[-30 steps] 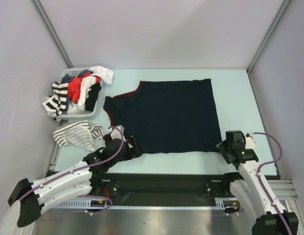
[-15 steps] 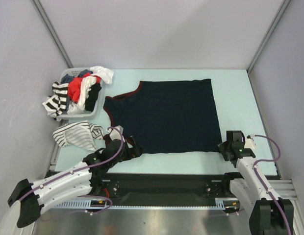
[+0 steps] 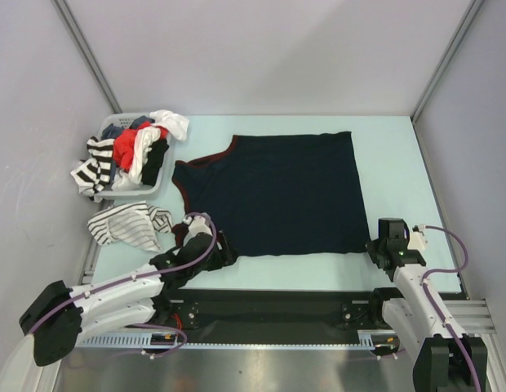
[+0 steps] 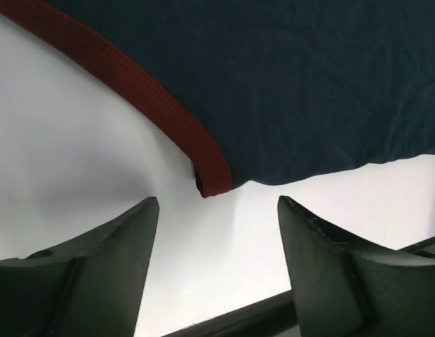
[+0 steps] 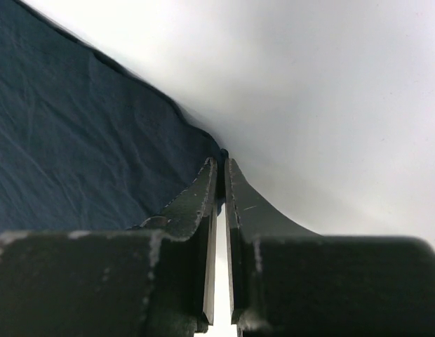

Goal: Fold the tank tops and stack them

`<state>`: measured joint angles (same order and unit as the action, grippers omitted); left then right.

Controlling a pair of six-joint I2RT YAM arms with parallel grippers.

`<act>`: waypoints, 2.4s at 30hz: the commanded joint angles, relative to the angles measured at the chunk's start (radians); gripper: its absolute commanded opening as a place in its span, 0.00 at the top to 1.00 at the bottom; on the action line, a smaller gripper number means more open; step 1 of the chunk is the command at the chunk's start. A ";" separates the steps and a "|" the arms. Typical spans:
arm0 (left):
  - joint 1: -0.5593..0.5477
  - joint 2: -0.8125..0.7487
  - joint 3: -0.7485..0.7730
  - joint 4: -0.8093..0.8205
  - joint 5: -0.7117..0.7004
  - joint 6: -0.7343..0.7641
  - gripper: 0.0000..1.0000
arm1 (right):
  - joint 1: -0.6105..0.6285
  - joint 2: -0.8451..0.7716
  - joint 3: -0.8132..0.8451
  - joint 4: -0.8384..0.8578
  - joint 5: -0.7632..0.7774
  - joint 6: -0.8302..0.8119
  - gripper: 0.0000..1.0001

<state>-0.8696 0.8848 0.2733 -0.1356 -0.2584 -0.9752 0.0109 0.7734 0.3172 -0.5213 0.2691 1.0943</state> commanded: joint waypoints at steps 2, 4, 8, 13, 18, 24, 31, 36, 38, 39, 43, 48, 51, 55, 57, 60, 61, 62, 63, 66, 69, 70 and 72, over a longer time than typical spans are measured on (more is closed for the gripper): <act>-0.011 0.057 -0.026 0.102 -0.018 -0.014 0.31 | -0.003 -0.026 -0.012 -0.006 0.010 -0.016 0.93; -0.009 0.091 -0.013 0.120 -0.018 0.004 0.42 | -0.003 -0.031 -0.017 0.000 0.002 -0.016 0.93; -0.012 0.166 -0.013 0.189 -0.025 0.021 0.54 | -0.003 -0.029 -0.006 -0.003 -0.004 -0.019 0.95; -0.012 0.235 -0.022 0.238 -0.005 0.026 0.48 | -0.003 -0.008 0.006 -0.022 -0.004 -0.030 0.98; -0.014 0.281 -0.008 0.257 -0.012 0.052 0.80 | -0.003 -0.022 -0.001 -0.026 -0.007 -0.030 1.00; -0.016 0.206 0.021 0.144 -0.008 0.072 1.00 | -0.003 -0.013 0.062 -0.103 0.002 -0.074 1.00; -0.020 0.017 0.090 -0.134 0.019 0.101 1.00 | -0.005 -0.045 0.154 -0.235 0.025 -0.100 1.00; -0.020 -0.023 0.124 -0.179 0.036 0.113 1.00 | -0.003 -0.121 0.157 -0.263 0.021 -0.096 1.00; -0.019 -0.011 0.148 -0.180 0.051 0.122 0.99 | -0.005 -0.122 0.163 -0.252 0.016 -0.108 1.00; -0.019 0.011 0.161 -0.185 0.051 0.130 0.99 | -0.003 -0.118 0.169 -0.246 0.016 -0.116 1.00; 0.007 0.057 0.225 -0.213 0.039 0.151 0.97 | -0.003 -0.042 0.215 -0.221 0.015 -0.148 1.00; 0.076 0.111 0.277 -0.190 0.108 0.207 0.96 | -0.003 0.049 0.270 -0.155 -0.002 -0.185 1.00; 0.130 0.167 0.303 -0.170 0.157 0.240 0.96 | -0.003 0.107 0.304 -0.112 -0.013 -0.192 1.00; 0.178 0.221 0.339 -0.160 0.179 0.271 0.97 | -0.003 0.179 0.341 -0.051 -0.028 -0.202 1.00; 0.193 0.239 0.362 -0.162 0.182 0.286 0.97 | -0.003 0.229 0.364 -0.025 -0.028 -0.205 1.00; 0.221 0.247 0.386 -0.163 0.183 0.306 0.97 | -0.003 0.280 0.397 0.004 -0.033 -0.206 1.00; 0.233 0.255 0.392 -0.165 0.182 0.311 0.97 | -0.003 0.317 0.405 0.010 -0.031 -0.206 1.00; 0.238 0.263 0.400 -0.165 0.182 0.316 0.97 | -0.003 0.334 0.416 0.021 -0.027 -0.206 1.00; 0.244 0.270 0.418 -0.167 0.183 0.325 0.97 | -0.003 0.354 0.440 0.021 -0.021 -0.203 1.00; 0.262 0.312 0.458 -0.170 0.189 0.351 0.98 | -0.003 0.418 0.474 0.032 -0.013 -0.206 1.00; 0.274 0.368 0.500 -0.168 0.196 0.372 0.98 | -0.003 0.472 0.505 0.046 -0.008 -0.202 1.00; 0.282 0.382 0.510 -0.164 0.199 0.377 0.98 | -0.003 0.487 0.517 0.055 -0.007 -0.205 1.00; 0.291 0.424 0.541 -0.165 0.202 0.388 0.99 | -0.003 0.518 0.525 0.064 -0.011 -0.203 1.00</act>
<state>-0.5972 1.2705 0.7452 -0.3183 -0.0708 -0.6361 0.0109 1.2636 0.7956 -0.4988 0.2314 0.9024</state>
